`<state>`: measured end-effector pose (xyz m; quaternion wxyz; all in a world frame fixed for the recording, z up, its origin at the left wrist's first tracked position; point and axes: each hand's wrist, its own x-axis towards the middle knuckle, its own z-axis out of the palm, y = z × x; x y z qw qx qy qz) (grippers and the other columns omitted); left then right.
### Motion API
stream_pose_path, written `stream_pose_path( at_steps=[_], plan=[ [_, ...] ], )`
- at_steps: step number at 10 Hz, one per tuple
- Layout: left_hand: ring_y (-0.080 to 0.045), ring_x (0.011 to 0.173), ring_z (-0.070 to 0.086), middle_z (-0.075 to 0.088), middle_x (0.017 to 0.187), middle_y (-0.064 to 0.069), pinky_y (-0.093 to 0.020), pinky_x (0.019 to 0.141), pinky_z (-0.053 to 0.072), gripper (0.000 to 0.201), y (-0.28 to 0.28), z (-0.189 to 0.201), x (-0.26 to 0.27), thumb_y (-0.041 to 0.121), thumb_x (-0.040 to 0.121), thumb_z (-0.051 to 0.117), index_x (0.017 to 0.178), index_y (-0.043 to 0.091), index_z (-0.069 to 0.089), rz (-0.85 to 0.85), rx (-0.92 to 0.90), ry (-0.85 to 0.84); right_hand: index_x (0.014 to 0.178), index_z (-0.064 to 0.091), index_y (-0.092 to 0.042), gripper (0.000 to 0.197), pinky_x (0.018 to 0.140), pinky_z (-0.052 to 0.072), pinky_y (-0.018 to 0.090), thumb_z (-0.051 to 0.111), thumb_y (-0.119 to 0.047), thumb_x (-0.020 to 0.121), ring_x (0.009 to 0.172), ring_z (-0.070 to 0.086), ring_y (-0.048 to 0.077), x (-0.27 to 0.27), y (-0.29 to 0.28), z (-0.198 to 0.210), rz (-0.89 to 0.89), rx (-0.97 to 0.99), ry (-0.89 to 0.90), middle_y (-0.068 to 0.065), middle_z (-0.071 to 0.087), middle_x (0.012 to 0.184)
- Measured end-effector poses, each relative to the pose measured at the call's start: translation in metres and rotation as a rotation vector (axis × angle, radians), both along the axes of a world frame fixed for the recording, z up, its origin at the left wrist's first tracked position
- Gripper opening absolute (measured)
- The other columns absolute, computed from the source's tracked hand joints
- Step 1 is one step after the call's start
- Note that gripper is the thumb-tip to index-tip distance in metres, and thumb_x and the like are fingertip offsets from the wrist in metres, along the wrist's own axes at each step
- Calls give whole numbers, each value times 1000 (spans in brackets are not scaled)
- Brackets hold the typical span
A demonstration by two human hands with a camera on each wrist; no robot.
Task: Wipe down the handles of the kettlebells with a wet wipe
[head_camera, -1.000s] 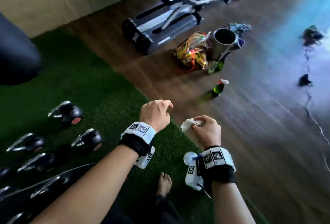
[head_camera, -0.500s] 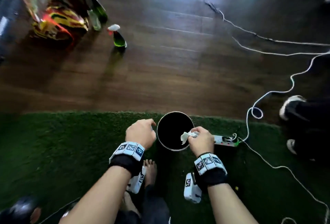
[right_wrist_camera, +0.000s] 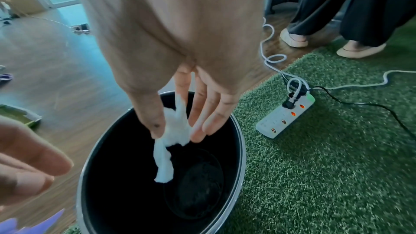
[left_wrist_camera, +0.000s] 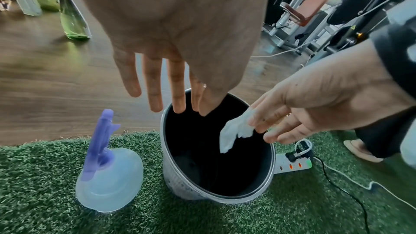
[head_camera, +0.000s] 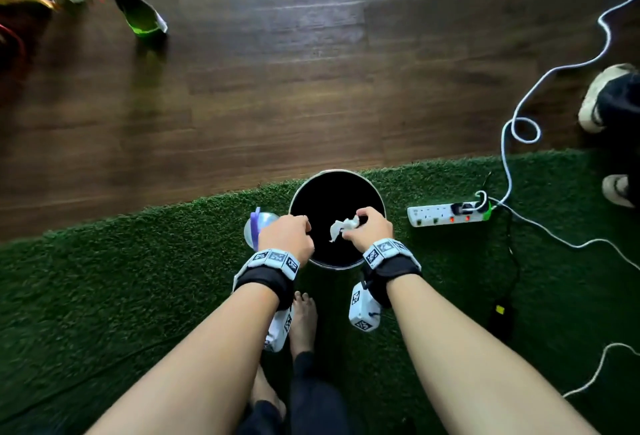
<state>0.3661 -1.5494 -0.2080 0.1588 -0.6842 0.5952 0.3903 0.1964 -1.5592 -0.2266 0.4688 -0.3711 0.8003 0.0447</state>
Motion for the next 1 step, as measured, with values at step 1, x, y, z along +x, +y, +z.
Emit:
stream_pose_path(
  at_steps=[1],
  plan=[
    [-25,111,67,70,122,0,-33,86,49,35,-3,-4,-2,24,89,55,122,31,67,15,-25,11,130,62,-21,52,86,44,22,75,-15,80,105,64,22,-1,0,-5,-15,-34,-38,6,71,112]
  ],
)
